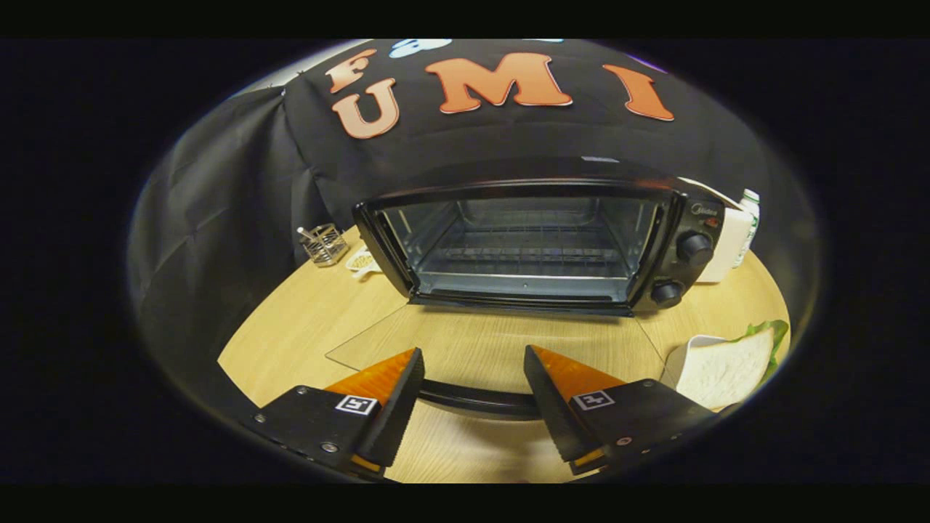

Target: Open the toaster oven, put the food inside, and close the toaster oven door.

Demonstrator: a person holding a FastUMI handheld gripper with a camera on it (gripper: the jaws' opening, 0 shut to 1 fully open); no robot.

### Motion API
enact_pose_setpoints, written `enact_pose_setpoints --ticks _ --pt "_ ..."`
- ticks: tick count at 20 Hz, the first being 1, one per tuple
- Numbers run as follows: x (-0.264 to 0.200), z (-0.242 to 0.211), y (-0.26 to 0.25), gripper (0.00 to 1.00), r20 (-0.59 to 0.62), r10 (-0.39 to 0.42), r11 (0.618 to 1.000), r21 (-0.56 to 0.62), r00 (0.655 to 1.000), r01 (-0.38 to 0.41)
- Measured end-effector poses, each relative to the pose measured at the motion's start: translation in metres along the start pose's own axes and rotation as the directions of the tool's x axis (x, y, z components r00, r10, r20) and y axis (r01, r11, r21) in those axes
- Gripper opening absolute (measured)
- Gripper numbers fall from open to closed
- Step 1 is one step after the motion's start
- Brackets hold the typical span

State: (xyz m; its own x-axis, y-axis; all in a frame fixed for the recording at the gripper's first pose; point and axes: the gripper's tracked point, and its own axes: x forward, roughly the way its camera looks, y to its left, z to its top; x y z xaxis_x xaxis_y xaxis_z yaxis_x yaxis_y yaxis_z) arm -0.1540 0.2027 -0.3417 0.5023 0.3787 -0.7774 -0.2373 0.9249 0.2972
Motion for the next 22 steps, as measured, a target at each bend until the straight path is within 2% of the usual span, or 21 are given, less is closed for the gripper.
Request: enact_pose_setpoints --ticks 3,5,8,11,13,16,19,22 --pt "0.012 -0.015 -0.001 0.83 -0.051 -0.008 1.0 -0.008 0.999 0.008" --pt "0.021 -0.034 -0.004 0.83 -0.135 -0.012 1.0 0.008 0.991 0.013" --pt "0.02 -0.022 -0.004 0.82 -0.113 0.007 0.999 0.036 0.994 -0.003" --pt "0.009 -0.025 -0.007 0.82 -0.145 0.037 0.994 0.109 0.989 -0.022" --pt "-0.005 -0.015 -0.005 0.83 -0.102 0.057 0.992 0.116 0.993 -0.045" --pt "-0.033 0.004 -0.012 0.82 -0.047 0.058 0.997 0.056 0.997 -0.056" --pt "-0.056 0.027 -0.039 0.82 0.016 0.014 1.0 0.006 1.0 -0.014" --pt "-0.082 0.053 -0.08 0.9 0.078 -0.057 0.998 0.023 0.995 0.056"
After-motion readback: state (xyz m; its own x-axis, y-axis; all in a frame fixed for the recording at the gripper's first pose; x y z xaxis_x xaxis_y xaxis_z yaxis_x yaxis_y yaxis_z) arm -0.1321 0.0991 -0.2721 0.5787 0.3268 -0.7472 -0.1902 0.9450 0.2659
